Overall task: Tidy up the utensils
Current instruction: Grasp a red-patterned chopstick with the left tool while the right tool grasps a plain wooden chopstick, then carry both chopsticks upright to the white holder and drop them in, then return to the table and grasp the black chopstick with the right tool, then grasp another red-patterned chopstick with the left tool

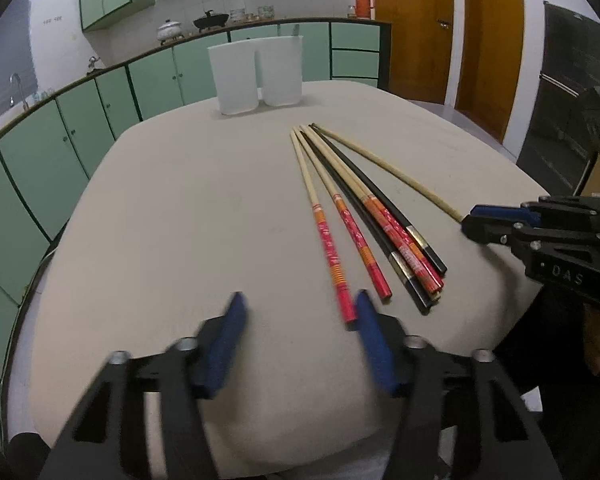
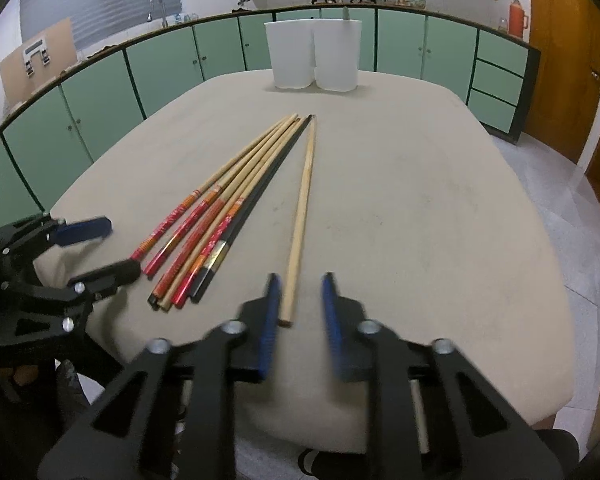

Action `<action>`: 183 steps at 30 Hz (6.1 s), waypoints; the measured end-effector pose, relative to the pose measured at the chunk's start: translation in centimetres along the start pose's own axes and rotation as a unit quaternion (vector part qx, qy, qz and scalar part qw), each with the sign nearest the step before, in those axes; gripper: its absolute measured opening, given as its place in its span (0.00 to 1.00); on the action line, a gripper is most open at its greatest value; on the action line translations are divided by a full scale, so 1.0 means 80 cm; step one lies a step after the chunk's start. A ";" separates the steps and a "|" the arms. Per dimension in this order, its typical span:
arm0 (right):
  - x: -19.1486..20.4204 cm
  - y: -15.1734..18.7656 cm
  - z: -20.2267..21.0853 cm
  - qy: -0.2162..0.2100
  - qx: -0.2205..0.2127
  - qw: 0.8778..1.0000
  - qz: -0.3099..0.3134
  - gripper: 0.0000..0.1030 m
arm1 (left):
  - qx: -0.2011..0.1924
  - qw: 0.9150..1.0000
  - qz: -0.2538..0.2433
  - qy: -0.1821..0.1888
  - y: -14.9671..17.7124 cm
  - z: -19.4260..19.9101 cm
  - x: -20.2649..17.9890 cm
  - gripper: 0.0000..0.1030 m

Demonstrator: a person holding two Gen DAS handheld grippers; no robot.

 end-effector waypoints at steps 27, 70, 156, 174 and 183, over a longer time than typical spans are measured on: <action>-0.022 0.003 0.007 0.056 -0.020 0.997 -0.058 0.06 | -0.006 0.997 0.064 -0.031 -0.021 -0.023 0.043 0.06; 0.006 -0.281 0.130 -0.018 -0.045 0.998 0.044 0.06 | -0.083 0.995 0.049 0.003 -0.237 0.141 0.076 0.06; 0.063 0.020 0.002 0.010 0.005 0.998 0.061 0.31 | -0.065 0.989 0.126 -0.036 -0.006 0.076 0.088 0.81; 0.035 0.000 -0.009 0.005 -0.014 1.000 0.020 0.07 | -0.029 0.996 0.079 -0.005 -0.007 0.032 0.047 0.80; -0.021 0.003 0.003 0.022 -0.025 0.999 -0.040 0.06 | -0.009 1.000 0.008 0.007 -0.005 0.004 -0.009 0.80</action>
Point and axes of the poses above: each gripper's, at about its wrist camera, not at the fingertips, and z roughly against the way its jaws point, x to its left, y to its underside, the point moved 3 cm from there along -z, roughly the way its jaws point, and after that the axes turned 7 degrees about -y, right-handed, at the moved point
